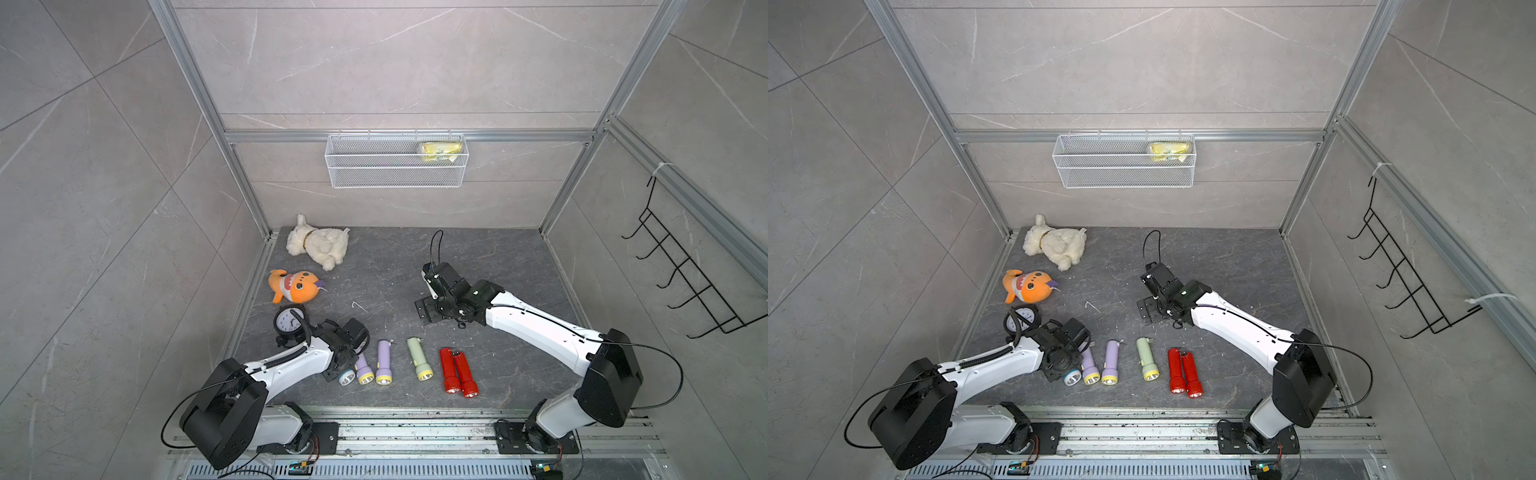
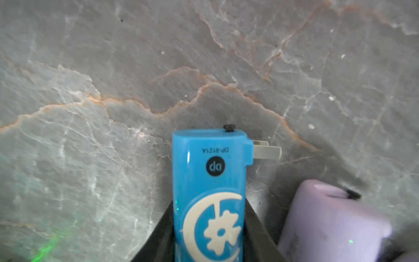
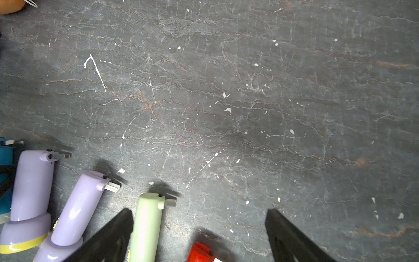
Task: Close the plug at the bottom of the flashlight
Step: Pick up the flashlight from the center of the board.
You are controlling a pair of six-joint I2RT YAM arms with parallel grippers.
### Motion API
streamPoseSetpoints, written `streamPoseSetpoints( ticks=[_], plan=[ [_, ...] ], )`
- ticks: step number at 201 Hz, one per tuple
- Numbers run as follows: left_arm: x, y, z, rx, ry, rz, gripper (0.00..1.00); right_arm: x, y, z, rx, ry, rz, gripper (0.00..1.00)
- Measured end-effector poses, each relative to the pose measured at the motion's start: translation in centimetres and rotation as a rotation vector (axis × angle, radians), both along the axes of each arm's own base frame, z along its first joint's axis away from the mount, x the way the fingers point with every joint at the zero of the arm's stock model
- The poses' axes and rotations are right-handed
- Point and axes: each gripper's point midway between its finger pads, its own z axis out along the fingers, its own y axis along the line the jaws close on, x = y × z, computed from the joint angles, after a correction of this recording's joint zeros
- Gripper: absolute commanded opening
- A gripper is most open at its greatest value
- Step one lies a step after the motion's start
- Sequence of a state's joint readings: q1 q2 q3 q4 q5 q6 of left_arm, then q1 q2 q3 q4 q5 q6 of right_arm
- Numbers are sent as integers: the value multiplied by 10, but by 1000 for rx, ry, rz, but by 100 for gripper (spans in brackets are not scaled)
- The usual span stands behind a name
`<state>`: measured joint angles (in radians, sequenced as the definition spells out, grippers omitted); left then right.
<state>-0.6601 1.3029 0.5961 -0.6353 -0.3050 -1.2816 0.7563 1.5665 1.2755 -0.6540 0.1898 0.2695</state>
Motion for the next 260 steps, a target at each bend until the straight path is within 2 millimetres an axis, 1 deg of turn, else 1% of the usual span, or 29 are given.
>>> streamPoseSetpoints(
  ticks=[17, 35, 53, 69, 83, 91, 102, 109, 115, 127, 136, 151, 172, 187, 197, 207, 221, 237, 260],
  plan=[
    [2, 0, 4, 12, 0, -15, 22, 1, -1, -2, -3, 3, -3, 94],
    [10, -4, 17, 14, -19, -40, 20, 4, -1, -6, -8, 9, -9, 94],
    [22, -10, 41, 6, -70, -85, 15, 6, -3, -9, -12, 14, -15, 94],
    [35, -21, 69, -23, -141, -157, 12, 7, -4, -9, -12, 14, -20, 93],
    [48, -37, 97, -58, -203, -271, 12, 10, -6, -9, -8, 11, -27, 93],
    [57, -50, 116, -83, -239, -353, 11, 11, -7, -9, -4, 11, -32, 93],
    [68, -68, 140, -115, -285, -465, 7, 14, -9, -9, 3, 13, -39, 93],
    [73, -78, 154, -127, -310, -528, 1, 16, -11, -8, 9, 15, -45, 93],
    [79, -88, 166, -136, -335, -589, 0, 17, -13, -7, 17, 16, -50, 93],
    [87, -104, 182, -144, -368, -698, 0, 20, -18, -2, 49, 10, -61, 93],
    [92, -114, 190, -150, -383, -769, 0, 21, -23, 5, 82, 1, -68, 93],
    [96, -131, 197, -164, -392, -882, 0, 21, -34, 22, 158, -30, -82, 93],
    [96, -160, 203, -226, -379, -1062, 0, 21, -50, 47, 253, -83, -103, 93],
    [97, -180, 210, -278, -378, -1178, 0, 20, -57, 62, 302, -113, -104, 93],
    [97, -193, 214, -312, -383, -1254, 0, 20, -58, 68, 327, -125, -102, 93],
    [95, -205, 216, -345, -389, -1332, 0, 20, -59, 72, 346, -128, -100, 93],
    [95, -214, 213, -367, -393, -1397, 0, 21, -59, 73, 367, -125, -97, 93],
    [99, -220, 204, -361, -392, -1438, 0, 21, -59, 72, 383, -114, -96, 93],
    [114, -222, 191, -301, -430, -1455, 0, 19, -58, 69, 396, -97, -96, 93]
  ],
)
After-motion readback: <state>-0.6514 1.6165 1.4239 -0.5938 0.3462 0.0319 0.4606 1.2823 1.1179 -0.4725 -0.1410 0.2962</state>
